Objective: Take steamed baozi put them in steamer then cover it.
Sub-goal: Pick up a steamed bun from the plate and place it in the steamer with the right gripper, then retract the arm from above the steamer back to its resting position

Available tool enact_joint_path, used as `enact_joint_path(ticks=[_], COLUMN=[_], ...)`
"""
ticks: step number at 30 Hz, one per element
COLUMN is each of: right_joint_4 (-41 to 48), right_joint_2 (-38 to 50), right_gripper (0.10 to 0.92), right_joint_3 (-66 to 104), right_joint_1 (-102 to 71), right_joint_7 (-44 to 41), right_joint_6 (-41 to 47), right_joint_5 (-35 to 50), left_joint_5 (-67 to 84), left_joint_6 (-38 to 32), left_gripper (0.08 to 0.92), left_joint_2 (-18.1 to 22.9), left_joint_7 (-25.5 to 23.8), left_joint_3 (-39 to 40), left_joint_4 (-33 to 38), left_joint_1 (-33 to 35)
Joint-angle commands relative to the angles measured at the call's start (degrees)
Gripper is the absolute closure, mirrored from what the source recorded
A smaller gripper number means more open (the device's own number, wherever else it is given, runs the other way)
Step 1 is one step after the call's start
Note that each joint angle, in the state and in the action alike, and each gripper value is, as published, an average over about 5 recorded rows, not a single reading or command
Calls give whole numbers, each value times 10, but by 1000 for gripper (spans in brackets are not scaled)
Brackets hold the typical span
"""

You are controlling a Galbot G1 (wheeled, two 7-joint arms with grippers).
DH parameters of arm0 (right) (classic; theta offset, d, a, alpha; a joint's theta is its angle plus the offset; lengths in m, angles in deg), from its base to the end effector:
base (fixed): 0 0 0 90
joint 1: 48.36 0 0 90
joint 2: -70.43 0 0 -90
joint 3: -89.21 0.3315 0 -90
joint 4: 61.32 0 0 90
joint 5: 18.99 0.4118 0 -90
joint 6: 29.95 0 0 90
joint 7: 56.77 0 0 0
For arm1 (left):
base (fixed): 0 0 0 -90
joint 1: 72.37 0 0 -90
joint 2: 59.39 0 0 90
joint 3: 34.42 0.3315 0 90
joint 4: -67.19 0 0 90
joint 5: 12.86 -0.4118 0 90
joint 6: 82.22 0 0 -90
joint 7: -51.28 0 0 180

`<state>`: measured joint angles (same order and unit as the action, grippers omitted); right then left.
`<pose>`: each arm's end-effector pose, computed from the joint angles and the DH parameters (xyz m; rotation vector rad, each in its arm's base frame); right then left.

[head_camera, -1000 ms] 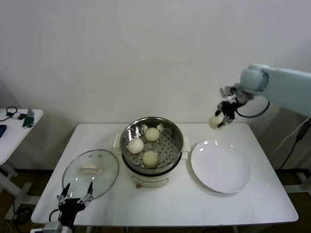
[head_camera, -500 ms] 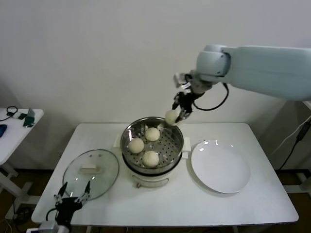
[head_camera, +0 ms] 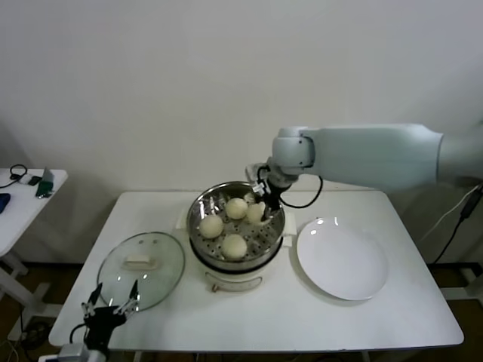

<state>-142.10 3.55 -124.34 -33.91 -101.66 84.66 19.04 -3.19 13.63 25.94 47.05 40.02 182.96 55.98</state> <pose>0.5389 0.1555 -0.0931 1.4306 -1.3304 1.5690 0.1909 0.1116 -0.3345 0.1906 -2.8426 -0.0347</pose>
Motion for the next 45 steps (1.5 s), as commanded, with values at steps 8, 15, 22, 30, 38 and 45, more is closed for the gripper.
enact_joint_path(ticks=[8, 15, 22, 30, 38, 45], right_joint_4=[13, 16, 22, -3, -74, -147], right_joint_2=[-10, 3, 67, 227, 351, 351], right_gripper=[481, 403, 223, 203, 203, 203], right_joint_3=[4, 38, 73, 337, 746, 1137], right_joint_1=[-69, -43, 33, -137, -524, -984], right_joint_7=[17, 14, -21, 260, 400, 387], right_joint_6=[11, -2, -32, -40, -107, -188], right_joint_5=[-49, -10, 97, 225, 178, 59], left_joint_5=[1, 2, 5, 12, -8, -101], left_joint_6=[0, 5, 13, 7, -8, -57], left_gripper=[177, 177, 177, 177, 177, 177], left_joint_2=[1, 0, -2, -8, -12, -14], left_joint_7=[0, 1, 5, 23, 30, 33], left_joint_3=[1, 3, 9, 10, 17, 16], left_joint_4=[-1, 2, 12, 16, 4, -20], left_joint_1=[0, -1, -4, -8, -18, -36])
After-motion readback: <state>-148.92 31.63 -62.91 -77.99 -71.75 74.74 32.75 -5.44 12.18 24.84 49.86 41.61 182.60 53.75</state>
